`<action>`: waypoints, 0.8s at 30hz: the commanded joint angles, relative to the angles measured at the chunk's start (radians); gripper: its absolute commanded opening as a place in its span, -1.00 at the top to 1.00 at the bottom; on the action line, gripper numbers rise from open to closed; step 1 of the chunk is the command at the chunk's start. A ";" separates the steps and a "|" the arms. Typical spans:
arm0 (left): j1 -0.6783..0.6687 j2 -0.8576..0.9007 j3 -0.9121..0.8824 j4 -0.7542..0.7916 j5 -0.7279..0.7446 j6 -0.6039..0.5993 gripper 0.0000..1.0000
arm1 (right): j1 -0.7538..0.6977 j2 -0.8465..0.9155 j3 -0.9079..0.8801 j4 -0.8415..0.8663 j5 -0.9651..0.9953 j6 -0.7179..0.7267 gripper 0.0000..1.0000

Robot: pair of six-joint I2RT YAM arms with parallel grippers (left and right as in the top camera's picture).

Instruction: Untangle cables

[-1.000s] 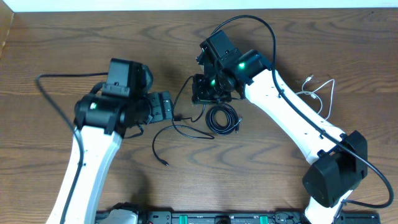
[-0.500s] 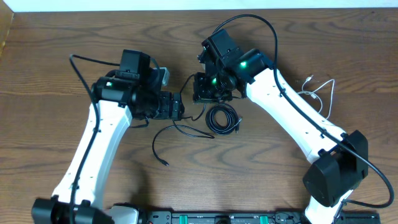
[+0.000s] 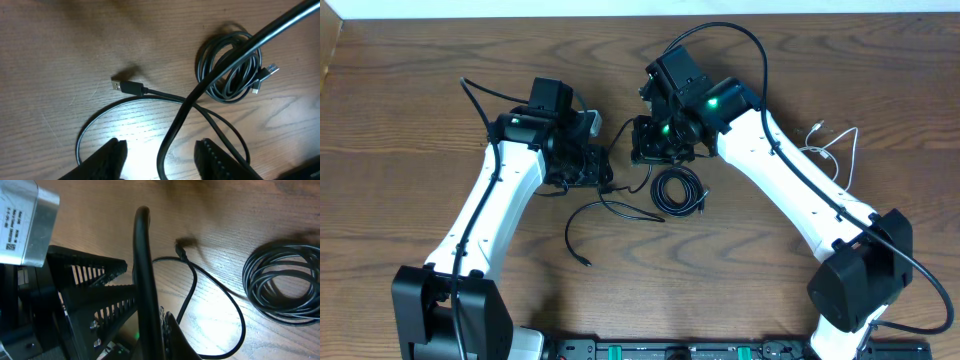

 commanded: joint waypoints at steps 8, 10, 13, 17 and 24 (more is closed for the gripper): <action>0.006 0.007 -0.006 0.003 0.020 0.013 0.25 | -0.008 -0.006 -0.002 0.002 -0.013 -0.007 0.98; 0.006 0.011 -0.007 0.008 0.020 0.013 0.25 | -0.008 -0.006 -0.002 0.002 -0.013 -0.007 0.98; 0.005 0.029 -0.008 0.019 0.021 0.012 0.25 | -0.008 -0.006 -0.002 0.002 -0.013 -0.007 0.98; 0.005 0.050 -0.008 0.027 0.028 0.013 0.25 | -0.008 -0.006 -0.002 0.002 -0.013 -0.007 0.98; 0.005 0.050 -0.008 0.039 0.028 0.013 0.31 | -0.008 -0.006 -0.002 0.002 -0.013 -0.008 0.98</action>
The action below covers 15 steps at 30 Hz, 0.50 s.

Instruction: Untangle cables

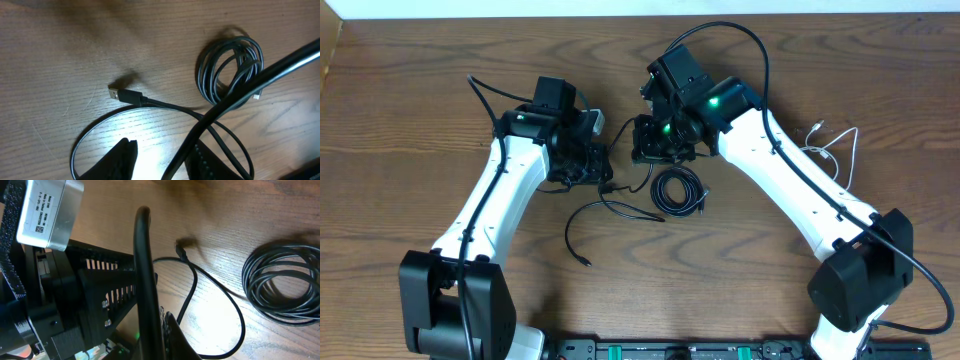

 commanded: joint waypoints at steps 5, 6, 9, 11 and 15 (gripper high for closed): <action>0.005 0.004 -0.008 0.002 0.010 0.011 0.49 | -0.003 -0.006 -0.002 0.002 -0.009 -0.007 0.98; 0.005 0.004 -0.008 0.002 0.010 0.010 0.52 | -0.003 -0.006 -0.002 0.002 -0.009 -0.008 0.98; 0.005 0.002 -0.007 0.002 0.010 0.010 0.62 | -0.003 -0.006 -0.002 0.002 -0.009 -0.008 0.98; 0.005 -0.002 -0.007 0.002 0.009 0.010 0.63 | -0.003 -0.006 -0.002 0.002 -0.009 -0.008 0.98; 0.005 -0.027 -0.007 0.002 0.009 0.010 0.85 | -0.002 -0.006 -0.002 0.002 -0.009 -0.008 0.98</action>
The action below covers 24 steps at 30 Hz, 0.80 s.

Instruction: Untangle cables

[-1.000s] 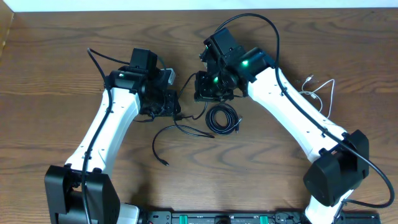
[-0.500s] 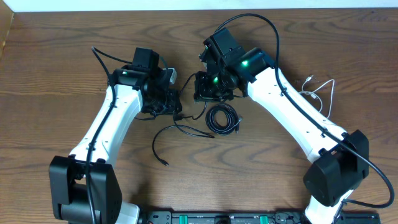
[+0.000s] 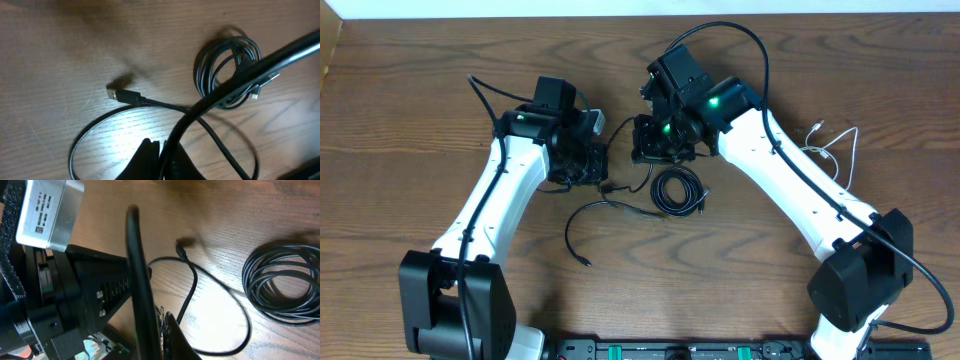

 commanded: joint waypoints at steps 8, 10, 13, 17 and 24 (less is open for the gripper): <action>0.005 -0.193 0.035 -0.009 -0.073 -0.002 0.86 | 0.000 -0.006 -0.002 -0.011 -0.008 -0.008 0.37; 0.005 -0.249 0.050 -0.009 -0.097 -0.019 0.85 | 0.000 -0.006 -0.002 -0.018 -0.008 -0.008 0.13; 0.005 -0.328 0.066 -0.009 -0.127 -0.021 0.85 | 0.000 -0.006 -0.002 -0.025 -0.008 -0.008 -0.29; 0.005 -0.435 0.085 -0.010 -0.206 -0.030 0.85 | 0.003 -0.006 -0.002 -0.029 -0.007 -0.008 -0.55; 0.005 -0.593 0.243 0.001 -0.303 -0.043 0.85 | 0.051 -0.006 -0.002 -0.037 0.021 -0.058 -0.98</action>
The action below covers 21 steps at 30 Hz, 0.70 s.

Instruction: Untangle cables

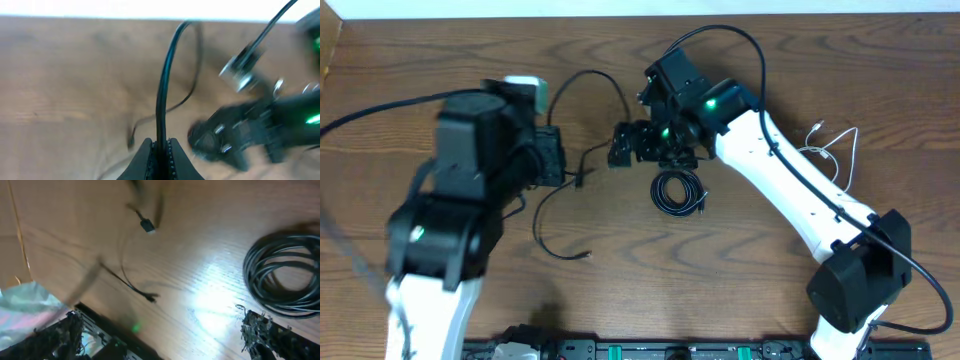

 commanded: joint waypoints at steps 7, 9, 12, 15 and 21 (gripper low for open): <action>0.005 -0.037 0.253 0.015 -0.141 -0.009 0.85 | 0.059 -0.006 -0.002 -0.013 0.037 -0.039 -0.99; 0.005 -0.016 0.317 0.017 -0.141 -0.008 0.85 | 0.062 -0.006 -0.002 -0.015 0.037 -0.039 -0.99; 0.005 0.039 0.433 0.018 -0.142 -0.004 0.85 | 0.066 -0.006 -0.002 -0.025 0.037 -0.039 -0.99; 0.005 0.098 0.538 0.018 -0.148 0.012 0.86 | 0.069 -0.006 -0.002 -0.043 0.042 -0.039 -0.98; 0.005 0.250 0.675 0.105 -0.356 0.015 0.85 | 0.084 -0.006 -0.002 -0.089 0.058 -0.065 -0.94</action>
